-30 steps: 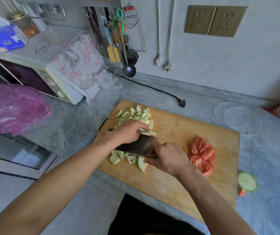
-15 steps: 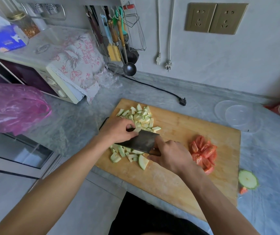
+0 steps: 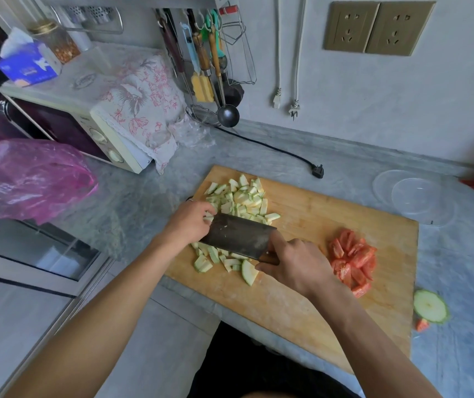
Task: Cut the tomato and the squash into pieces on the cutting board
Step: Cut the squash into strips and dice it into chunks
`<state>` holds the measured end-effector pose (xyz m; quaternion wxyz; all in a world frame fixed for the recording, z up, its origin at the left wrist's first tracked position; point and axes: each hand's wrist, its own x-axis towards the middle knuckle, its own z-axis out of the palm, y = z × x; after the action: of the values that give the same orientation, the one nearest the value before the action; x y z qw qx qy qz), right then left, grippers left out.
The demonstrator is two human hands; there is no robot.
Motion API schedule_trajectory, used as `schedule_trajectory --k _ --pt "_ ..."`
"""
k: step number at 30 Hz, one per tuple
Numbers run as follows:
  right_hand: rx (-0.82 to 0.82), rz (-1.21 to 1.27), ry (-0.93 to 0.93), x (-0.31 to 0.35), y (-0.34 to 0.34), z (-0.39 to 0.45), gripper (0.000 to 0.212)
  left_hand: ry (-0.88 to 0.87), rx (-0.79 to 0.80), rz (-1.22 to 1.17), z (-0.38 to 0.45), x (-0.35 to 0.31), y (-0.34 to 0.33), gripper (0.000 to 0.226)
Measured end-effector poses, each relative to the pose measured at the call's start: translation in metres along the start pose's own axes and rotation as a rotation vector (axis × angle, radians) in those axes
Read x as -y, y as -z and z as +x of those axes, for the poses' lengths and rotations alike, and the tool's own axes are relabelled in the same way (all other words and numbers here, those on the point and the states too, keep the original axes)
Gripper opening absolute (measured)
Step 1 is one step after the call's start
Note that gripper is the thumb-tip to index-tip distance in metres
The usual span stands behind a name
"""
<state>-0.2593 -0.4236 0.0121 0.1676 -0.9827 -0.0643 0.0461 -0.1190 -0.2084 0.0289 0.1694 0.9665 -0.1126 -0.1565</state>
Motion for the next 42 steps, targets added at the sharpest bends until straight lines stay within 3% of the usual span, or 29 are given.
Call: schedule_trajectory --k 4,7,11,18,22,26,32,35,40,42 --pt "0.018 -0.02 0.018 0.004 -0.004 -0.002 0.052 -0.095 -0.035 -0.065 0.001 -0.007 -0.009 0.049" --pt "0.008 -0.009 0.005 0.003 -0.004 -0.006 0.051 -0.107 -0.144 -0.129 0.001 -0.005 -0.008 0.045" --pt "-0.006 0.007 -0.01 0.0 -0.004 -0.005 0.049 -0.072 0.036 -0.087 -0.001 -0.003 -0.004 0.037" --pt "-0.018 -0.015 0.048 0.009 -0.01 -0.002 0.053 -0.12 0.154 0.087 0.014 -0.003 -0.012 0.061" --pt "-0.002 -0.02 0.045 0.003 -0.01 -0.006 0.052 -0.12 0.088 0.107 0.02 0.003 -0.009 0.044" --pt "-0.014 -0.003 0.049 0.004 -0.007 -0.007 0.052 0.014 -0.043 0.225 0.026 -0.001 -0.001 0.015" --pt "-0.027 0.009 0.021 0.009 -0.007 -0.006 0.053 -0.101 0.015 -0.142 0.025 -0.02 0.004 0.034" --pt "-0.037 0.148 -0.041 0.006 -0.009 -0.005 0.049 -0.168 -0.146 -0.261 0.014 -0.025 0.017 0.027" --pt "-0.141 0.479 -0.201 0.007 -0.01 -0.005 0.041 -0.186 -0.639 -0.49 -0.01 -0.018 0.023 0.017" --pt "-0.198 0.581 -0.249 0.012 -0.008 -0.004 0.031 -0.113 -0.678 -0.574 -0.015 -0.009 0.009 0.017"
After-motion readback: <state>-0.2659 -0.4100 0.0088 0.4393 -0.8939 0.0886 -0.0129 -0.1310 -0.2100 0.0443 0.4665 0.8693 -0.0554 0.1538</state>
